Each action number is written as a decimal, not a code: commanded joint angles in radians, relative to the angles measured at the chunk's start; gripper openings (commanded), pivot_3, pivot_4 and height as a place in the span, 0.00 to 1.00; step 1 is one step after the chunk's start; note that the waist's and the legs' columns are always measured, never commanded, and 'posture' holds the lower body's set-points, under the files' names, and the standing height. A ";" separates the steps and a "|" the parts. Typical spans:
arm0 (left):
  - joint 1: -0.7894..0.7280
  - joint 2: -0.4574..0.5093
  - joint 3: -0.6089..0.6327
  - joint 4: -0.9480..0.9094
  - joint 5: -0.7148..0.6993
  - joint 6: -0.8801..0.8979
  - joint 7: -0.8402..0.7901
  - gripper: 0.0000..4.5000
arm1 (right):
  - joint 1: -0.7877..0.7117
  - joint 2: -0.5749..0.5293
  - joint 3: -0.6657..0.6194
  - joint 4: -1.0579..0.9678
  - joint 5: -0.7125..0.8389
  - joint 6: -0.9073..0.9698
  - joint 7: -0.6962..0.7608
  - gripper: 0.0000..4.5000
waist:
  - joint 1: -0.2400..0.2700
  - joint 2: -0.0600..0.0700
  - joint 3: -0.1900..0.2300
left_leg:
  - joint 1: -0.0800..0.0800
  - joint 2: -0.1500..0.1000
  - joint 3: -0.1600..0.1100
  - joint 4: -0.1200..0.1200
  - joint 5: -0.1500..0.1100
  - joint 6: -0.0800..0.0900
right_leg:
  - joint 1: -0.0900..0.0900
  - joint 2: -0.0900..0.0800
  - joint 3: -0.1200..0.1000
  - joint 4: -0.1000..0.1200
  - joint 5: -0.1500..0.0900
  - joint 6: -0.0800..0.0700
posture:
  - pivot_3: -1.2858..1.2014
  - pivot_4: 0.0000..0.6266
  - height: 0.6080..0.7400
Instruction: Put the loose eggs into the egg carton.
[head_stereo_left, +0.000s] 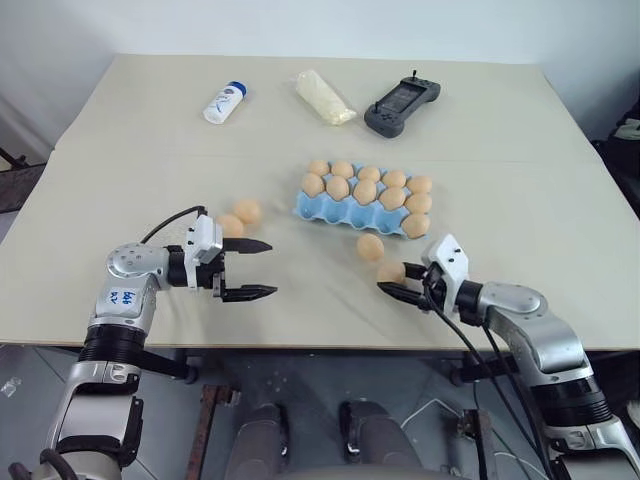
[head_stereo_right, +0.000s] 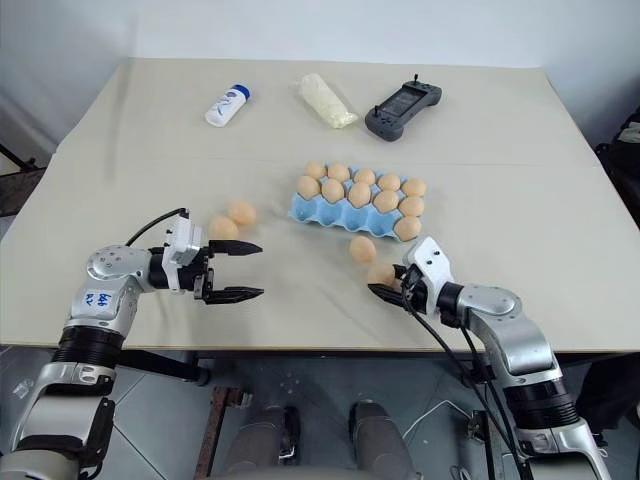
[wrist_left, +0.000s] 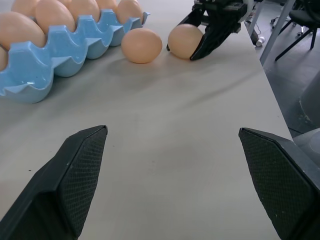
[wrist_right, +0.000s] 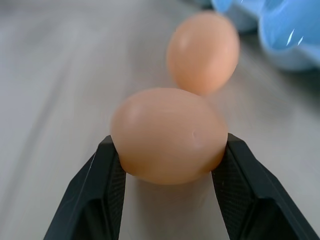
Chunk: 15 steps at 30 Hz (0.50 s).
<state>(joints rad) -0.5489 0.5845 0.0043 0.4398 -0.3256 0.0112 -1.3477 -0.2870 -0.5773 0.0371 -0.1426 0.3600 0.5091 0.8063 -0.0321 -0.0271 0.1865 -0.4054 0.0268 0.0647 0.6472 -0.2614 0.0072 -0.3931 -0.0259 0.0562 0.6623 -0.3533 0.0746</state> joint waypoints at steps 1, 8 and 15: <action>-0.014 -0.011 0.028 -0.023 -0.027 -0.018 0.009 1.00 | -0.078 -0.011 -0.065 -0.074 0.043 0.025 -0.020 0.45 | -0.001 0.000 0.000 | 0.000 0.000 0.000 0.000 0.000 0.000 | 0.000 0.000 0.000 0.000 0.000 0.000 | 0.52 0.24 1.00; -0.034 -0.034 0.033 -0.008 -0.017 -0.028 0.019 1.00 | -0.288 0.053 -0.035 0.081 -0.008 -0.018 -0.068 0.45 | -0.002 0.000 0.000 | 0.000 0.000 0.000 0.000 0.000 0.000 | 0.000 0.000 0.000 0.000 0.000 0.000 | 0.52 0.24 1.00; -0.036 -0.041 0.037 -0.021 -0.019 -0.029 0.038 1.00 | -0.392 0.084 0.026 0.276 -0.115 -0.125 -0.063 0.45 | 0.000 0.000 0.000 | -0.002 0.000 0.001 0.000 0.000 0.000 | -0.001 0.000 0.000 -0.001 0.000 0.000 | 0.52 0.24 1.00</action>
<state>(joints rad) -0.5765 0.5434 0.0231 0.4426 -0.3272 -0.0057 -1.3157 -0.6555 -0.4903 0.0727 0.1243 0.2652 0.4210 0.7433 -0.0318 -0.0271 0.1865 -0.4072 0.0268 0.0652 0.6468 -0.2618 0.0077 -0.3946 -0.0260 0.0557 0.6612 -0.3532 0.0745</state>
